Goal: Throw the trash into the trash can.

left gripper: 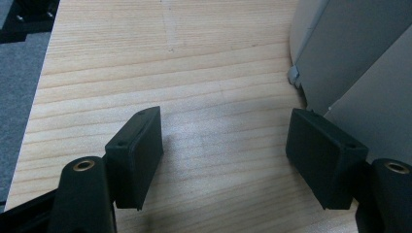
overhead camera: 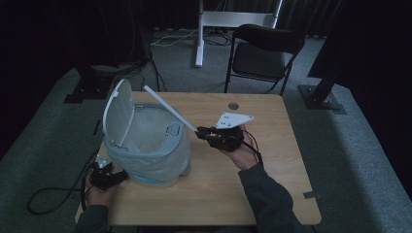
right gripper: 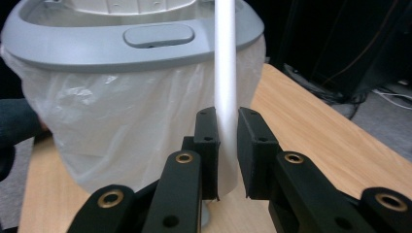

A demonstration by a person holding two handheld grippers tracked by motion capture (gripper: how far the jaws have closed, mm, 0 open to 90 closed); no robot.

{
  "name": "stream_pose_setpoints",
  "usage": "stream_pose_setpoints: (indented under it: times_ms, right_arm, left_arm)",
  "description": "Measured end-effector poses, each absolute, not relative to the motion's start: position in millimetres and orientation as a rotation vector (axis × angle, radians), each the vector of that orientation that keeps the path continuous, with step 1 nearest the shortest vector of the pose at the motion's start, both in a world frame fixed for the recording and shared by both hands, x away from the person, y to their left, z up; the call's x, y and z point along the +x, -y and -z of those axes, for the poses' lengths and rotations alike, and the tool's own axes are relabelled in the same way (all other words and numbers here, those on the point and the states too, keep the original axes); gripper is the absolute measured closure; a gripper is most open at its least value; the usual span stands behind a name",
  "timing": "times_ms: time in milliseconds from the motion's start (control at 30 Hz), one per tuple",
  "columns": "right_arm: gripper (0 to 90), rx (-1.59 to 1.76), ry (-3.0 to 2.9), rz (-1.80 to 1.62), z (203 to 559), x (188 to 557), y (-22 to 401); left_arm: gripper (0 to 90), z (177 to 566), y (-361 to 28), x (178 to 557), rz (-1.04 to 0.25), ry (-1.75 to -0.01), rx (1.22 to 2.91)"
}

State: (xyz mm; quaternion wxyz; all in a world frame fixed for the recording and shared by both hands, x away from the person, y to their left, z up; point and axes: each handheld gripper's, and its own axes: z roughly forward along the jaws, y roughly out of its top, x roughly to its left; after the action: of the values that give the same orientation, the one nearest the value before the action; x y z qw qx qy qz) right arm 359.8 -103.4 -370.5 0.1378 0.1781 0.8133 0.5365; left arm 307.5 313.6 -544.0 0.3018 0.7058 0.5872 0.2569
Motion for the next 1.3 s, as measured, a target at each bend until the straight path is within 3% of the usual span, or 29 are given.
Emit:
stream_pose_setpoints:
  times_ms: [1300]
  right_arm:
    - [79.0, 0.465, -2.372, -1.558, 357.8, 368.0, 86.6]
  left_arm:
    - [29.9, 544.0, -313.6, 307.5, -0.681, -1.557, 1.872]
